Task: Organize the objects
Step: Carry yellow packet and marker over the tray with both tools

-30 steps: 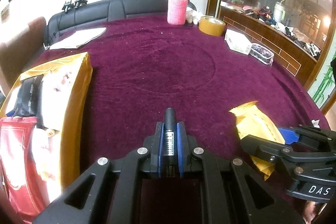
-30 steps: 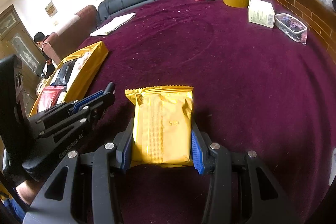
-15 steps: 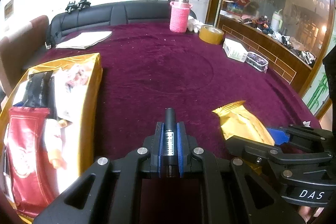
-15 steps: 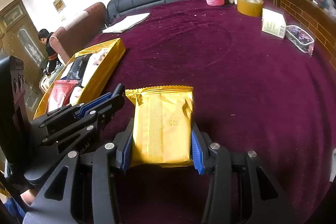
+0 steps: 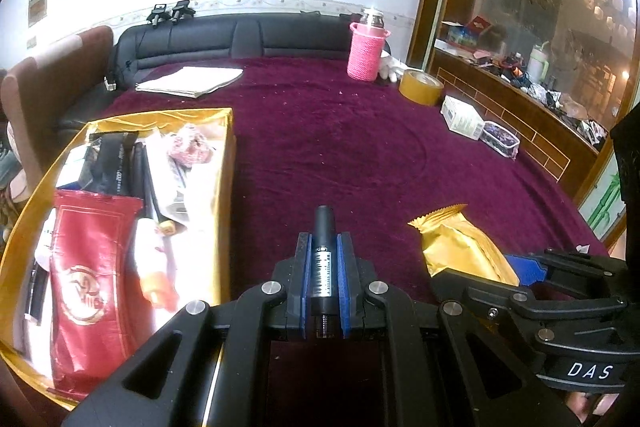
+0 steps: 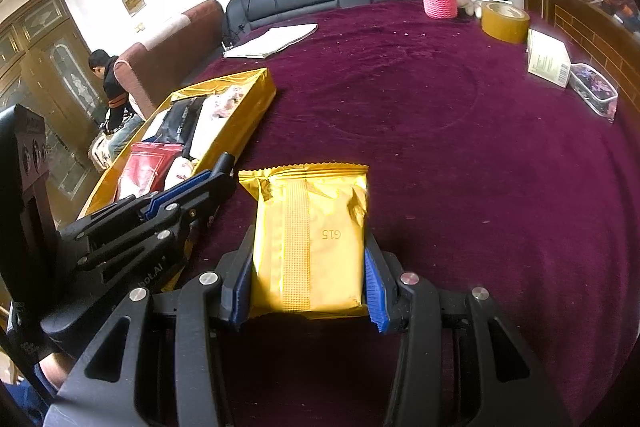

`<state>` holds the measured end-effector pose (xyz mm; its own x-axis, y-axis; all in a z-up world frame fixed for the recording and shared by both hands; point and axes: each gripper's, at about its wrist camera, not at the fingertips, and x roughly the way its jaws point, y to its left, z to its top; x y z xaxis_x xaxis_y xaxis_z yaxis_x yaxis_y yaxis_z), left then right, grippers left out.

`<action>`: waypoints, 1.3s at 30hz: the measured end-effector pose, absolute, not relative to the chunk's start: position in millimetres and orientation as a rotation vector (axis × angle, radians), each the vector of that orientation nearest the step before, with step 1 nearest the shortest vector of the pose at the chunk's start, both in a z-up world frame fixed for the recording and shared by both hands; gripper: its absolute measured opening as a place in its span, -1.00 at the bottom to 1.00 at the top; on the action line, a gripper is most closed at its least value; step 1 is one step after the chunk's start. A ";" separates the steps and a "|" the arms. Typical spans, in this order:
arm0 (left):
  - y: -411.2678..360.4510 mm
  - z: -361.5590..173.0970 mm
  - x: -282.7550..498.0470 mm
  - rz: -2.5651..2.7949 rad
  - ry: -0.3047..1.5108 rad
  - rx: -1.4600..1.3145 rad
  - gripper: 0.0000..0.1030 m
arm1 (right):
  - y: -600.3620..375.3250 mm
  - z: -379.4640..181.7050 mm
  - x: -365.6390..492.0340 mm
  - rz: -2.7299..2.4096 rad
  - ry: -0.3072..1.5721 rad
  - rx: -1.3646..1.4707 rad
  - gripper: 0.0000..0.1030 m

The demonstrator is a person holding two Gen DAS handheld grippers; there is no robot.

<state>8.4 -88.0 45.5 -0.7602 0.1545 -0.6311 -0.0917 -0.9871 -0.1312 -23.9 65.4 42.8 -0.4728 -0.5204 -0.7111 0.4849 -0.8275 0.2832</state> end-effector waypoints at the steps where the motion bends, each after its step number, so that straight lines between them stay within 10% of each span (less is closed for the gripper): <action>1: -89.4 46.1 9.0 2.830 -0.142 -1.023 -0.82 | 64.0 43.4 -23.5 -2.282 -0.055 1.121 -0.15; 39: -252.9 58.1 61.0 3.099 -0.460 -1.011 -0.81 | -48.9 75.7 5.9 -2.081 0.111 0.988 -0.14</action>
